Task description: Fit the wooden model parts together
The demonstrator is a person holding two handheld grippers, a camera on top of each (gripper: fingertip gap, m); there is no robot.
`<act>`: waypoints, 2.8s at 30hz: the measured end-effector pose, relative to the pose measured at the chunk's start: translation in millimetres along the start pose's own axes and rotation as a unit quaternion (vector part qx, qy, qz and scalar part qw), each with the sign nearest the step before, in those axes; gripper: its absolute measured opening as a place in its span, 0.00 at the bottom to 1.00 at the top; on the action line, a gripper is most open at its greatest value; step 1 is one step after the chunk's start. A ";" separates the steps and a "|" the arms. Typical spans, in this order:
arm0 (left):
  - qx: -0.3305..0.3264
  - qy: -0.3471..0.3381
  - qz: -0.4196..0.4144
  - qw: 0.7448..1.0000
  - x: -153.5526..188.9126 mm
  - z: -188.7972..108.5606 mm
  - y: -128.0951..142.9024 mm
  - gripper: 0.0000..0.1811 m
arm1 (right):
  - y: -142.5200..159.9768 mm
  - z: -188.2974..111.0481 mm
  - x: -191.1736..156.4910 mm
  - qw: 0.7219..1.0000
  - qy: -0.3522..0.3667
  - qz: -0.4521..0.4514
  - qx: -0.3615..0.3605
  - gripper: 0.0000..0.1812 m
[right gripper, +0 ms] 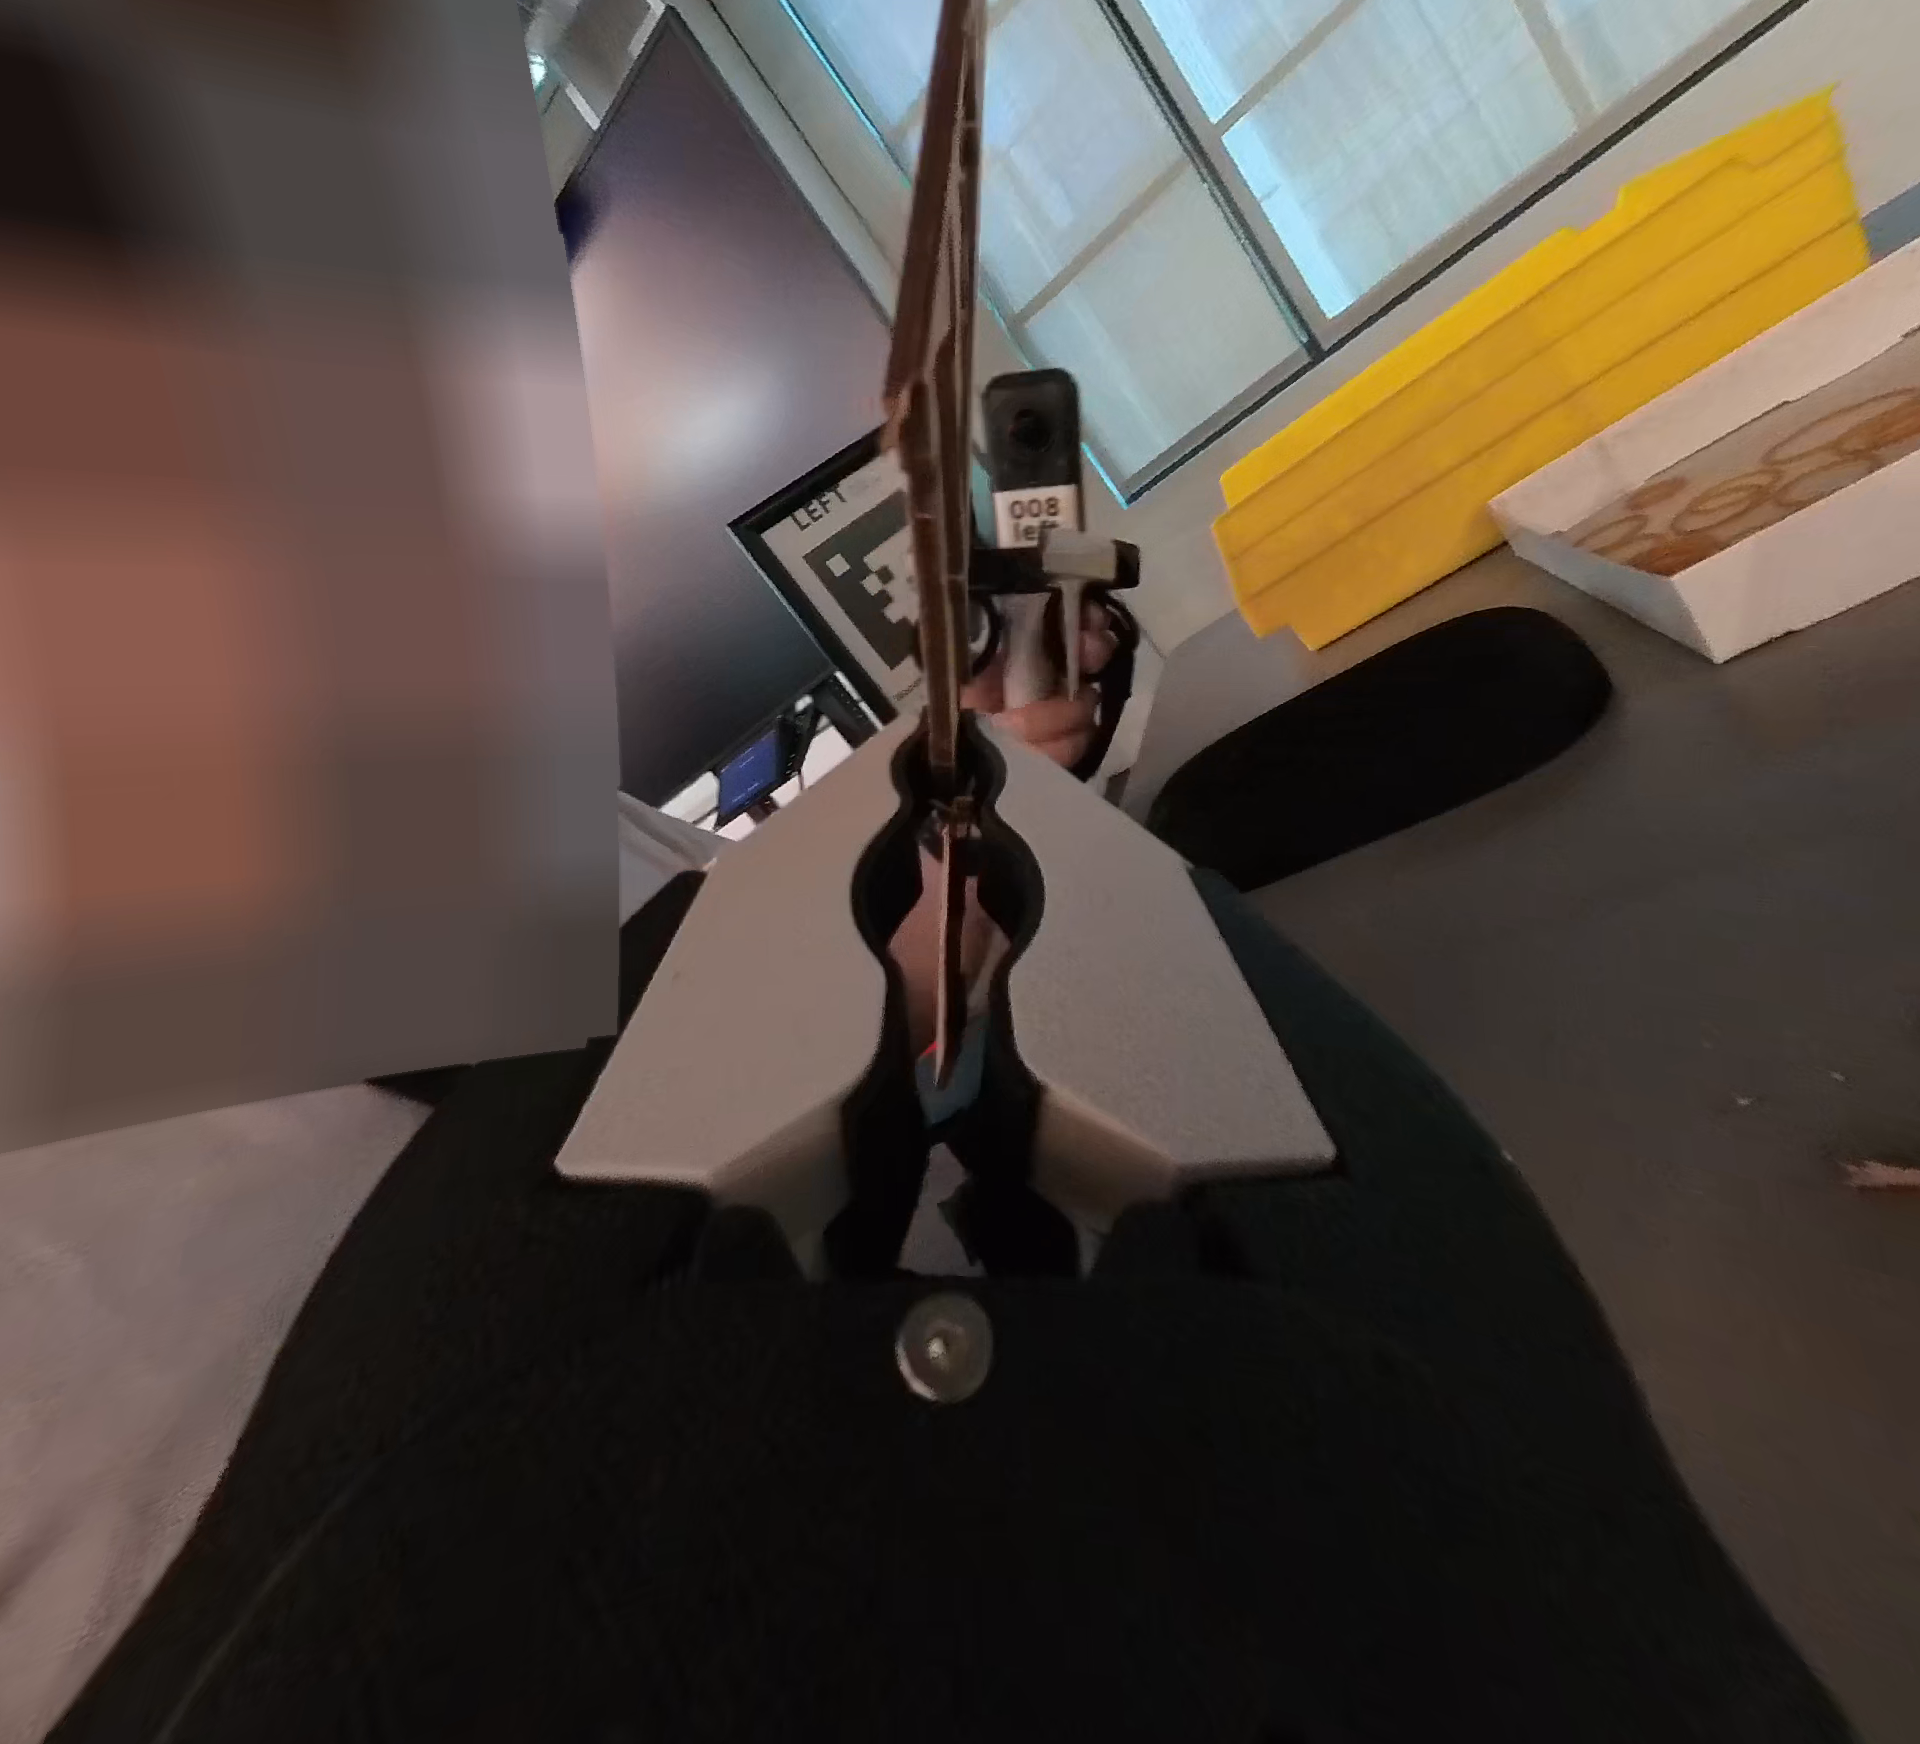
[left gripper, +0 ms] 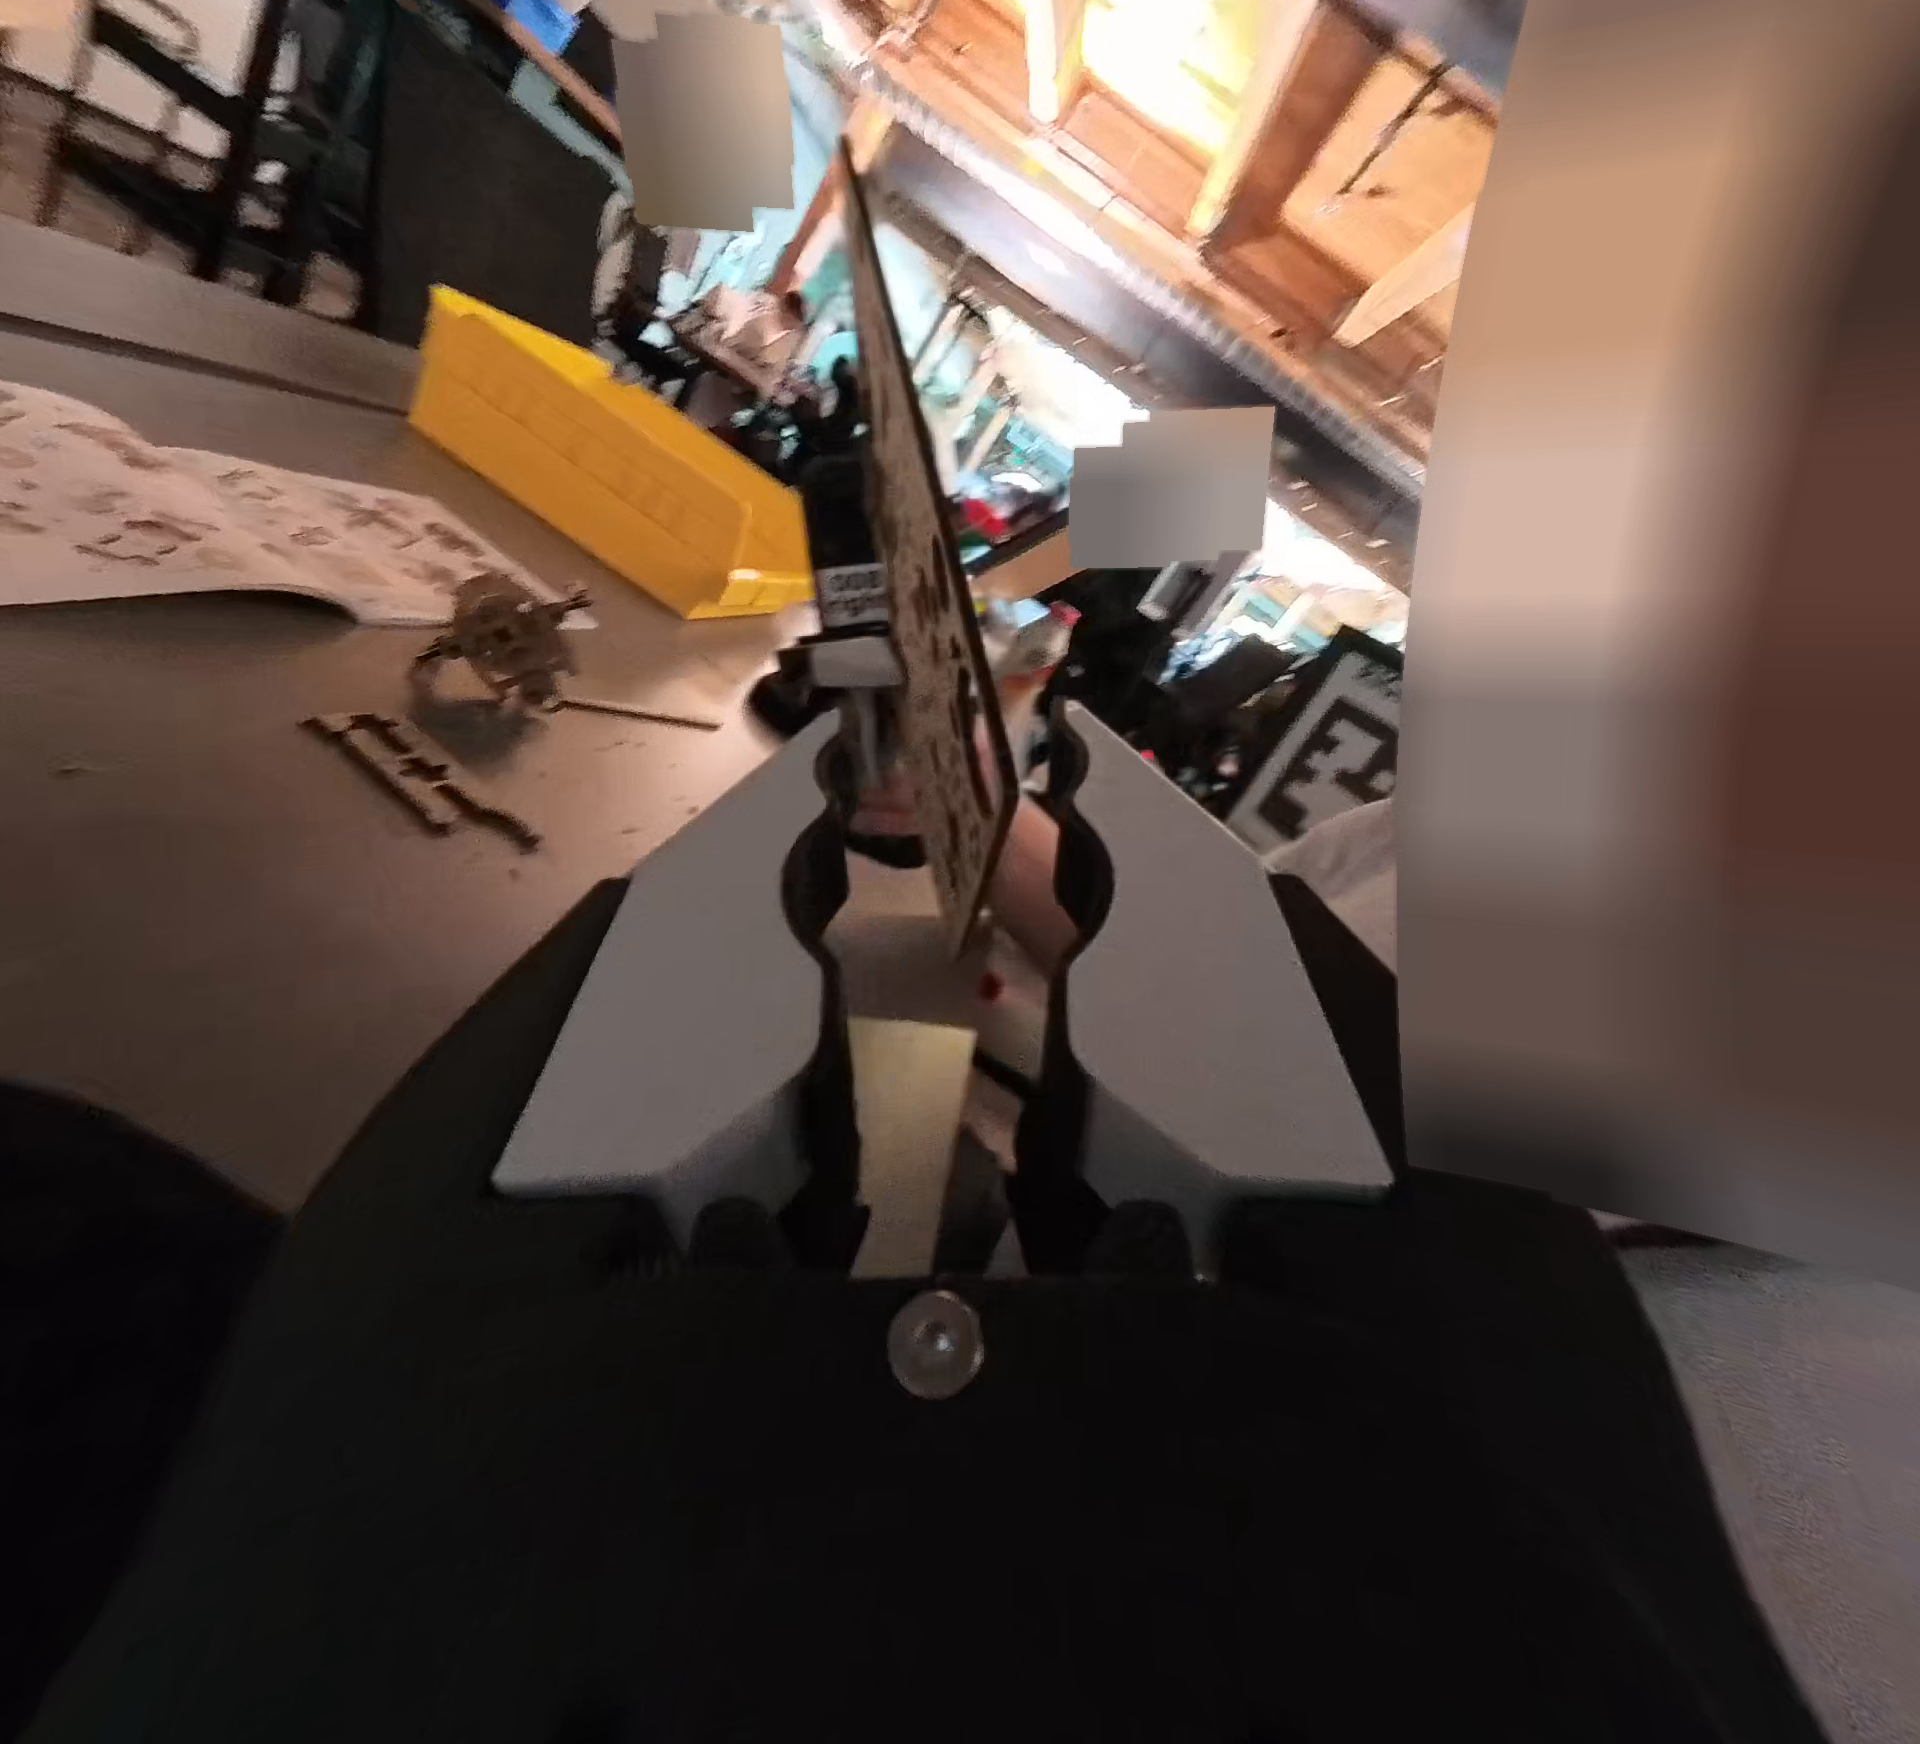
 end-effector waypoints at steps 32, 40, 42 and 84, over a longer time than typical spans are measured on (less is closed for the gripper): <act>-0.173 -0.125 0.049 0.976 -31.2 20.1 10.6 0.00 | -41.3 63.7 12.0 0.856 0.226 -0.306 -0.350 0.21; -0.193 -0.131 0.068 0.970 -24.2 32.5 10.5 0.00 | -13.2 73.6 46.3 0.819 0.171 -0.206 -0.508 0.09; -0.195 -0.139 0.072 0.968 -27.4 31.6 11.4 0.00 | -9.2 73.6 48.8 0.807 0.167 -0.214 -0.525 0.03; -0.223 -0.127 0.092 0.962 -30.2 33.4 23.3 0.00 | 4.3 64.8 47.2 0.807 0.118 -0.039 -0.577 0.01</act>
Point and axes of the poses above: each gripper's, where its closed fingertips meet, z out along the fingers, y out of its underside, x = y × z across the jaws, the point moved 1 cm from there along -z, back along the fingers, and after that the axes turned 10 degrees about -y, right-handed, at the moved point
